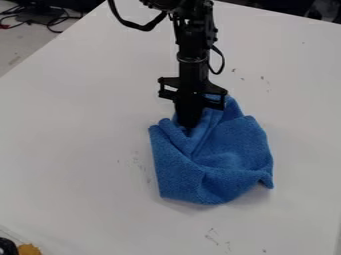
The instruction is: Move the cloth to the left edge of the table
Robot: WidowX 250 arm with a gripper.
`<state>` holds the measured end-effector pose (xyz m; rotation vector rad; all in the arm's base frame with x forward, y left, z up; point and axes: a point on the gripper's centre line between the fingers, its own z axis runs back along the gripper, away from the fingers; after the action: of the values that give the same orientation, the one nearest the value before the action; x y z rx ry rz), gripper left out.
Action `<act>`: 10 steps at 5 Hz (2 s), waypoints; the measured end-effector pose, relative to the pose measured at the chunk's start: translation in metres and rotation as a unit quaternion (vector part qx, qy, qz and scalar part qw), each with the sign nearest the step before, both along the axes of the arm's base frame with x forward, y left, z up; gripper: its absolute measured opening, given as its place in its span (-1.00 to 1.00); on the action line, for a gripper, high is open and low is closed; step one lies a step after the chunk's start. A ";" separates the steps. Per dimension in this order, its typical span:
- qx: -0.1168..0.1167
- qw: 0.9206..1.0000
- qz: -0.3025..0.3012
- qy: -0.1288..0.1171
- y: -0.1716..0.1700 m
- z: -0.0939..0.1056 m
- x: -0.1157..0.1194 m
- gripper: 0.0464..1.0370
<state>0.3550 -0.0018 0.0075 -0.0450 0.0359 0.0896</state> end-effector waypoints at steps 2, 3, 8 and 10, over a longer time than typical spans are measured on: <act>0.022 1.000 -0.004 -0.004 0.008 0.025 0.001 -0.95; 0.025 1.000 0.010 -0.016 0.019 0.043 0.001 -0.95; -0.025 0.990 0.097 -0.098 0.073 0.087 -0.031 -0.96; -0.052 0.977 0.154 -0.140 0.112 0.062 -0.044 -0.96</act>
<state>0.3115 0.1101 0.0692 -0.1670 -0.2500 0.3910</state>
